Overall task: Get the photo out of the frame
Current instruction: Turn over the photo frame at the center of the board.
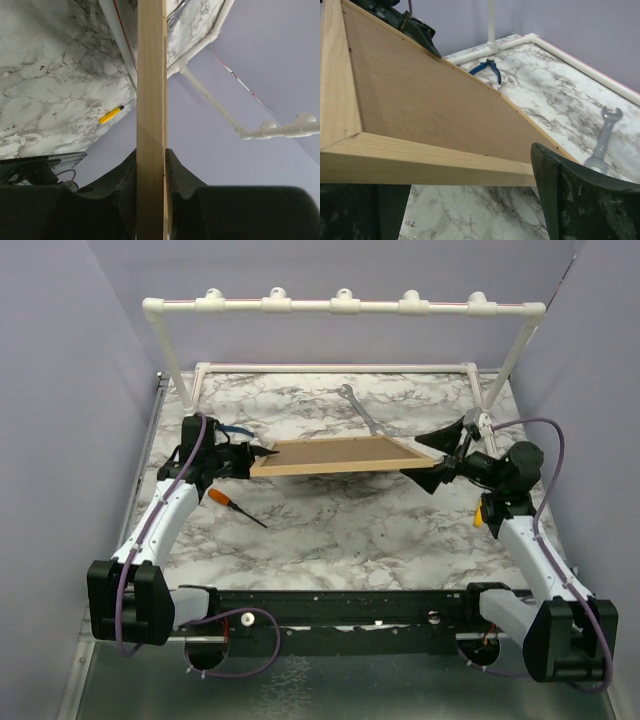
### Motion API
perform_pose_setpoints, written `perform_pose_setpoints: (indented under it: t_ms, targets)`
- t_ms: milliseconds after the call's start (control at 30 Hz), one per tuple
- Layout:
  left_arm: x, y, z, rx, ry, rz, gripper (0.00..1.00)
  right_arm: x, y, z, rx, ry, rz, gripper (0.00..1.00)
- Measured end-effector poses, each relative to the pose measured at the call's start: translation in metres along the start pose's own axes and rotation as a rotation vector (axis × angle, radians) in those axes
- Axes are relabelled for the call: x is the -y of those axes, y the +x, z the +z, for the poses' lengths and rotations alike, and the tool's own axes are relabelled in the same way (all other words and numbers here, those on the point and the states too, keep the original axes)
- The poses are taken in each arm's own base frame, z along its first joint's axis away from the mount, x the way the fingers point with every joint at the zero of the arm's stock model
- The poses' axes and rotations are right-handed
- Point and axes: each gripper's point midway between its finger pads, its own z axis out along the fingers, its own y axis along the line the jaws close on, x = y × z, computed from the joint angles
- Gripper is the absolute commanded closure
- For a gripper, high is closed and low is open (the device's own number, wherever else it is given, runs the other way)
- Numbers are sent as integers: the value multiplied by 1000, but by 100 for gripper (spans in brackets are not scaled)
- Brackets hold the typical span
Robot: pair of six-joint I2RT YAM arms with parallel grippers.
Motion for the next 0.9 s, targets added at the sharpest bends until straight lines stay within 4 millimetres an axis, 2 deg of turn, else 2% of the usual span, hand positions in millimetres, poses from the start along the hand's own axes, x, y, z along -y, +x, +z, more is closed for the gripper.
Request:
perform_pose_setpoints:
  t_ms: [100, 167, 300, 367, 667, 767, 900]
  targets:
    - [-7, 0, -1, 1, -4, -6, 75, -14, -4, -8, 24, 14, -35, 0]
    - [-5, 2, -4, -1, 5, 1, 80, -25, -8, -14, 44, 21, -69, 0]
    - [-4, 3, -4, -2, 13, 8, 88, -47, -25, -23, 91, 14, -152, 0]
    - [-3, 3, -4, -2, 14, 6, 89, -55, -35, -26, 113, 8, -195, 0]
    - [-3, 3, -4, -3, 15, 8, 92, -79, -60, -35, 163, -6, -252, 0]
    - [-3, 3, -4, -4, 15, 9, 92, -80, -82, -32, 178, 3, -194, 1]
    - [-12, 3, -5, -4, 13, 10, 92, -72, -135, -27, 201, 52, -60, 0]
